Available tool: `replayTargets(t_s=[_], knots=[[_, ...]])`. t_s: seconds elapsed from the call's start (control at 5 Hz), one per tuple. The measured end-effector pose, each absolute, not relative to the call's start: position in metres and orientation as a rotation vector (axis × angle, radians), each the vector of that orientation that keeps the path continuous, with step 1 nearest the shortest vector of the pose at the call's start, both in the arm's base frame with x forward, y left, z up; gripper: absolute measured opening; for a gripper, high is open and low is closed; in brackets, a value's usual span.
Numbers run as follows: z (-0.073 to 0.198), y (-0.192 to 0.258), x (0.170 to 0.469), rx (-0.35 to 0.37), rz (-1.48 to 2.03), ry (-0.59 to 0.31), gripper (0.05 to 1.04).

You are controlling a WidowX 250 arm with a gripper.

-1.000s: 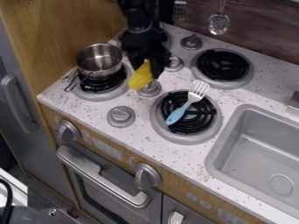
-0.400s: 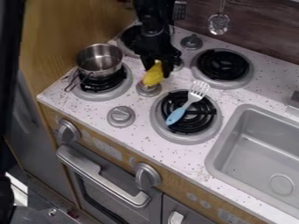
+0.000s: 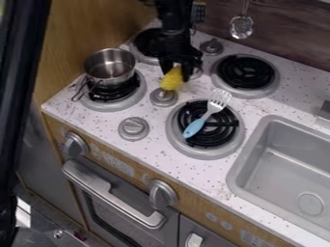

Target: Move the yellow thing between the two left burners

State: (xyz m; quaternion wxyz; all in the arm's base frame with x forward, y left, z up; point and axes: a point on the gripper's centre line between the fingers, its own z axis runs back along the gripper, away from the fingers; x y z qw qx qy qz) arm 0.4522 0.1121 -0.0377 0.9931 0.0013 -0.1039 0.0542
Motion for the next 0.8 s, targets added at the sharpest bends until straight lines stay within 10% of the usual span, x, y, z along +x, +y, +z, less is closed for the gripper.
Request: replayTargets(t_s=[0.6, 0.8], knots=[[-0.05, 0.126, 0.444, -0.009, 0.161, -0.18, 1.0], [-0.001, 0.123, 0.438, 0.01, 0.143, -0.231, 1.0]])
